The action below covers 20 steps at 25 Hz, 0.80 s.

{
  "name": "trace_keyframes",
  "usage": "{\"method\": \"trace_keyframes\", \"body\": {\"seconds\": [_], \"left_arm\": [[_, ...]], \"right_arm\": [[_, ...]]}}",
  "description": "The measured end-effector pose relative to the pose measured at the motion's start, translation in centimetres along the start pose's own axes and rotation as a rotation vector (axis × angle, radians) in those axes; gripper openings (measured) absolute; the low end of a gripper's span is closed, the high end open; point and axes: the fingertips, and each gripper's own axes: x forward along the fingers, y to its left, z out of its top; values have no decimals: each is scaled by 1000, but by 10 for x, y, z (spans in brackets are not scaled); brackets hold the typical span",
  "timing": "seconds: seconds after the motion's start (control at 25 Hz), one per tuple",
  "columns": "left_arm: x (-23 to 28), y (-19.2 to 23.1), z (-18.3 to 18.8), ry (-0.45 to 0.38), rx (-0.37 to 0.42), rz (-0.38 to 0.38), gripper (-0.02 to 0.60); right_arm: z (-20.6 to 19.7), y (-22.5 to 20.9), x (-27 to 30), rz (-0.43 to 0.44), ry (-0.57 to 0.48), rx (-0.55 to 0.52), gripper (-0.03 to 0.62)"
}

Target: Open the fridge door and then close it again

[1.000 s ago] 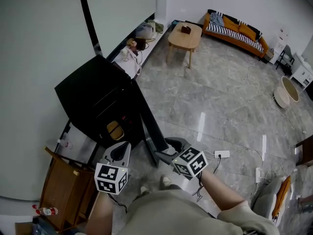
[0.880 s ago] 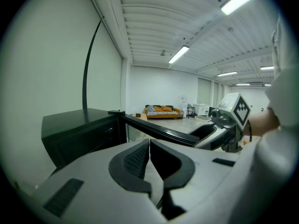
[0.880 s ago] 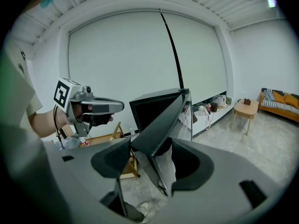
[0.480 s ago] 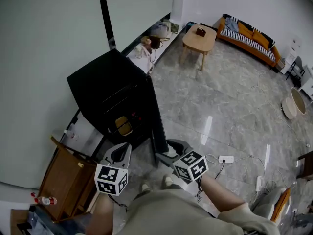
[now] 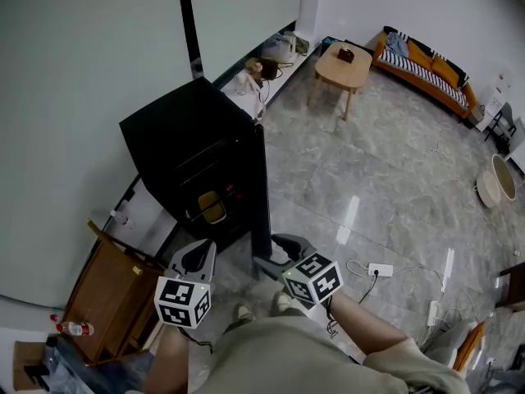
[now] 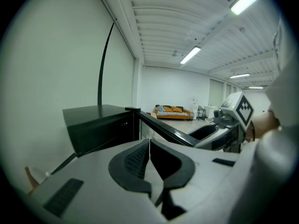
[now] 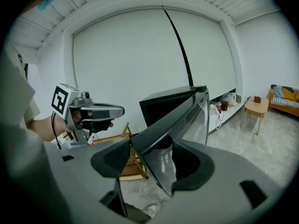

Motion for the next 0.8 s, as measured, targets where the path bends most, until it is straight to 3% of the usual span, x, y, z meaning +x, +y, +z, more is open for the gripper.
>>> {"method": "trace_keyframes", "body": {"seconds": [0.44,0.8], "left_arm": [[-17,29,-11,7,-31,63,9],[-32,59,-15,3,-49,120,9]], "right_arm": [[7,28,40,27,29,-74,251],[25,51,78,68,20,-22,236]]}}
